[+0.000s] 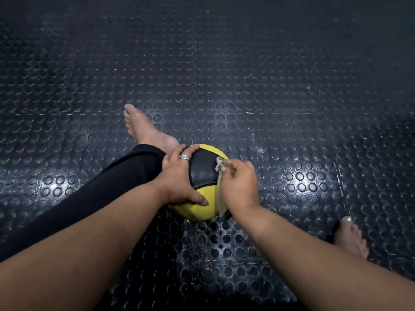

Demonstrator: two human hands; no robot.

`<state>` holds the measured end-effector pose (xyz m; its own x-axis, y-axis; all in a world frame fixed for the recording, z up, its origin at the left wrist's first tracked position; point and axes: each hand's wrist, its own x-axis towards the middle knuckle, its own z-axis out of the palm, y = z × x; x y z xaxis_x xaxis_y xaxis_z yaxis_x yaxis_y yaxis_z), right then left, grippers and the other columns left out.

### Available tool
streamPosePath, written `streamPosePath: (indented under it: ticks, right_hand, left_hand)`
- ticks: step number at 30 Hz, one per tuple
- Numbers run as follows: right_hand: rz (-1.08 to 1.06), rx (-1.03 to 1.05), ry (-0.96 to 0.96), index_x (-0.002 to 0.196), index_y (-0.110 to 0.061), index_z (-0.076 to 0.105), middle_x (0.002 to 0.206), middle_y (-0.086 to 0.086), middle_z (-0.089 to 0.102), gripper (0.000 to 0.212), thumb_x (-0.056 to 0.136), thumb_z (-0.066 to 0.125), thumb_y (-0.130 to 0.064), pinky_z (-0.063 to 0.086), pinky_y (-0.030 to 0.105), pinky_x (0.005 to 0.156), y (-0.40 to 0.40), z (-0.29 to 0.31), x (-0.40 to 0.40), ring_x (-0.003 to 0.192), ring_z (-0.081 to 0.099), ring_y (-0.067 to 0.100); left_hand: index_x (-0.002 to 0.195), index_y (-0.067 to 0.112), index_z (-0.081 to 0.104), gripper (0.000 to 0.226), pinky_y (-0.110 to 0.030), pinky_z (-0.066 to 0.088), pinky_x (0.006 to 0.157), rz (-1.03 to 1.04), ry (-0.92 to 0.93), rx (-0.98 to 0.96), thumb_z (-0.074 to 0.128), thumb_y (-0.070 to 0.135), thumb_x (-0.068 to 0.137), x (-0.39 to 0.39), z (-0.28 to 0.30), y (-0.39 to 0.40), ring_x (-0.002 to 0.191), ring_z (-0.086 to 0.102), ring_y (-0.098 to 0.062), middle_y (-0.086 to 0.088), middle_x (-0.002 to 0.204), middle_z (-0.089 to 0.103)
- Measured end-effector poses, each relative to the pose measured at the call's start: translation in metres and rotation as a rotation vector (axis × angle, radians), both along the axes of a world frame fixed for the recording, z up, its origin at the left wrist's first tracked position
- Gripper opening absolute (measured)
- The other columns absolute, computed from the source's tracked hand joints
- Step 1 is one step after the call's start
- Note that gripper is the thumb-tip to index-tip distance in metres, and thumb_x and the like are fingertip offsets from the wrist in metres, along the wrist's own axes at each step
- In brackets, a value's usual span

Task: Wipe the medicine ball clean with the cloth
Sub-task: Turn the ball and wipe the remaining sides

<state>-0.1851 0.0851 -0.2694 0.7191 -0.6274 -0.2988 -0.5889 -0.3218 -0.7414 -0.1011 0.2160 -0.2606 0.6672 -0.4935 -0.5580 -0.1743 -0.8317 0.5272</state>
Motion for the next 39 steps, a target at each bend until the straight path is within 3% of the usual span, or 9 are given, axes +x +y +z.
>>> streamPosePath:
  ticks: [7,12,16,19,22,24,30,34,39]
  right_hand:
    - [0.274,0.114,0.655,0.114,0.004,0.062,0.119,0.021,0.061,0.029,0.093,0.045,-0.007,0.048,0.031,0.083,-0.031,-0.05,-0.026,0.111,0.057,0.032]
    - [-0.221,0.328,0.338,0.118,0.002,0.059,0.099,0.015,0.062,0.031,0.096,0.045,-0.014,0.037,0.022,0.055,-0.031,-0.042,-0.02,0.081,0.049,0.017]
    - [-0.128,0.128,0.015,0.116,-0.013,0.063,0.104,0.007,0.062,0.026,0.094,0.048,-0.018,0.05,0.031,0.082,-0.012,-0.028,-0.003,0.087,0.06,0.021]
    - [0.092,-0.021,0.123,0.117,-0.01,0.063,0.111,0.008,0.056,0.026,0.097,0.047,-0.016,0.04,0.026,0.095,-0.029,-0.033,-0.009,0.096,0.053,0.017]
    - [0.307,-0.059,0.424,0.11,-0.007,0.067,0.096,0.013,0.066,0.023,0.095,0.051,-0.012,0.043,0.021,0.069,-0.064,-0.031,-0.017,0.08,0.062,0.023]
    - [0.178,-0.019,0.337,0.107,-0.009,0.067,0.079,0.006,0.063,0.021,0.095,0.052,-0.017,0.037,0.021,0.053,-0.074,-0.017,-0.015,0.061,0.054,0.017]
    - [-0.096,0.139,0.064,0.085,-0.022,0.065,0.073,0.0,0.064,0.006,0.089,0.06,-0.021,0.046,0.025,0.066,-0.034,0.017,-0.008,0.07,0.06,0.018]
    - [-0.106,0.089,0.0,0.086,-0.022,0.064,0.073,-0.003,0.063,0.004,0.089,0.06,-0.021,0.043,0.023,0.064,-0.016,0.033,-0.025,0.067,0.058,0.013]
    - [-0.02,0.008,0.087,0.107,-0.012,0.065,0.097,0.005,0.069,0.018,0.091,0.057,-0.011,0.044,0.014,0.063,-0.021,0.045,-0.048,0.073,0.06,0.013]
  left_hand:
    - [0.152,0.04,0.012,0.136,-0.038,0.014,0.118,0.01,0.005,-0.01,0.097,0.03,0.046,0.002,0.001,0.002,0.146,0.001,-0.027,0.003,0.159,0.002]
    - [0.152,0.039,0.011,0.136,-0.037,0.015,0.118,0.001,0.006,0.001,0.097,0.031,0.047,0.0,0.001,-0.001,0.146,0.001,-0.027,0.003,0.16,0.001]
    - [0.153,0.038,0.01,0.136,-0.037,0.012,0.119,-0.007,-0.019,0.022,0.096,0.032,0.048,-0.002,0.004,-0.003,0.147,-0.001,-0.026,0.003,0.16,-0.001]
    - [0.153,0.038,0.009,0.136,-0.039,0.014,0.119,-0.001,-0.012,0.03,0.096,0.033,0.048,-0.004,0.006,-0.006,0.147,-0.001,-0.026,0.004,0.16,-0.001]
    - [0.153,0.038,0.008,0.137,-0.042,0.014,0.119,-0.006,-0.016,0.055,0.096,0.036,0.047,-0.006,0.006,-0.008,0.147,-0.002,-0.028,0.004,0.16,0.0]
    - [0.153,0.038,0.007,0.139,-0.045,0.015,0.121,0.005,-0.016,0.06,0.096,0.038,0.046,-0.009,0.005,-0.006,0.147,-0.003,-0.028,0.004,0.16,-0.001]
    - [0.152,0.044,-0.001,0.133,-0.069,0.02,0.109,0.173,-0.032,0.035,0.091,0.042,0.056,-0.053,0.013,-0.031,0.148,-0.011,-0.026,0.005,0.16,-0.013]
    - [0.152,0.03,0.025,0.103,-0.043,0.017,0.12,0.33,-0.105,-0.282,0.085,0.038,0.068,-0.053,0.02,-0.022,0.148,0.01,-0.027,-0.01,0.159,0.011]
    - [0.152,0.018,0.028,0.1,-0.038,0.021,0.12,0.094,-0.167,-0.162,0.085,0.038,0.071,-0.032,0.025,-0.002,0.147,0.017,-0.028,-0.01,0.16,0.016]
